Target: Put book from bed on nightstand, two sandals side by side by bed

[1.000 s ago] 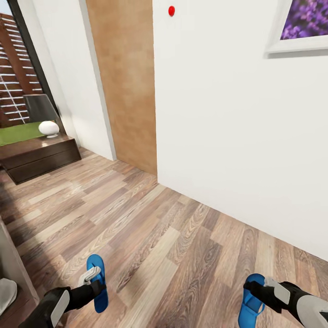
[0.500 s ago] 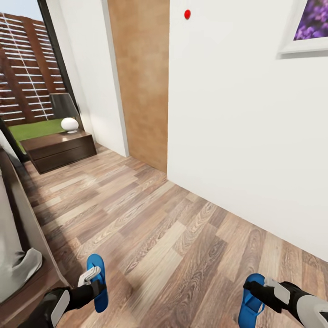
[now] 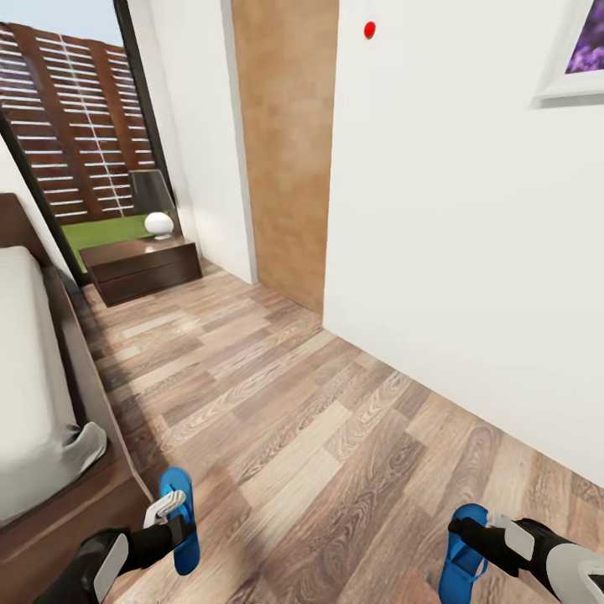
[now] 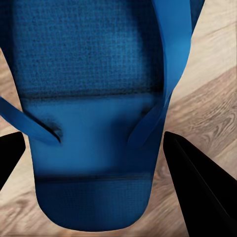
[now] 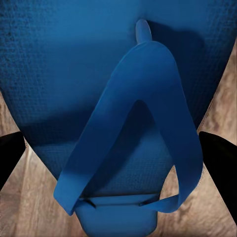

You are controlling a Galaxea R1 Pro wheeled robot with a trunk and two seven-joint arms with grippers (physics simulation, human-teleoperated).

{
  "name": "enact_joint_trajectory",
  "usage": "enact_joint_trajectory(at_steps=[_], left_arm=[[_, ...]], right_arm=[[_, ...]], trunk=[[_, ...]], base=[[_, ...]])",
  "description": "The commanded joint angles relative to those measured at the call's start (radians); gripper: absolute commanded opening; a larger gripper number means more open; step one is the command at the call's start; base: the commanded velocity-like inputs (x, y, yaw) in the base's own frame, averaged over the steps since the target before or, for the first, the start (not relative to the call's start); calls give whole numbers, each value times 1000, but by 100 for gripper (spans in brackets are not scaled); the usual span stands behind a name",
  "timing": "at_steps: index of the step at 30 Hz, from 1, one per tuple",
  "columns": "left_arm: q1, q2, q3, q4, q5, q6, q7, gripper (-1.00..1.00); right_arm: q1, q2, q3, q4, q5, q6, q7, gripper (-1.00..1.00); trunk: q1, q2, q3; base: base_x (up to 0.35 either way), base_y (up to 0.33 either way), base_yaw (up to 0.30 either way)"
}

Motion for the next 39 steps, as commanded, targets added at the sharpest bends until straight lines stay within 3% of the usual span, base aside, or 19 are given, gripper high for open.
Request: enact_joint_trajectory(at_steps=[1,25,39], left_arm=[[-1,-1,4,0,2,8,-3,-100],[-1,-1,5,0,2,8,-2,-100],[-1,-1,5,0,3,9,-3,-100]], right_arm=[[-1,0,1,2,-2,1,5,-100],[-1,0,3,2,-2,1,4,-100],[-1,0,4,2,-2,1,4,-100]], trunk=[[0,0,-1],[0,0,-1],[0,0,-1]], base=[[-21,-22,183],[-4,-3,183],[-132,0,183]])
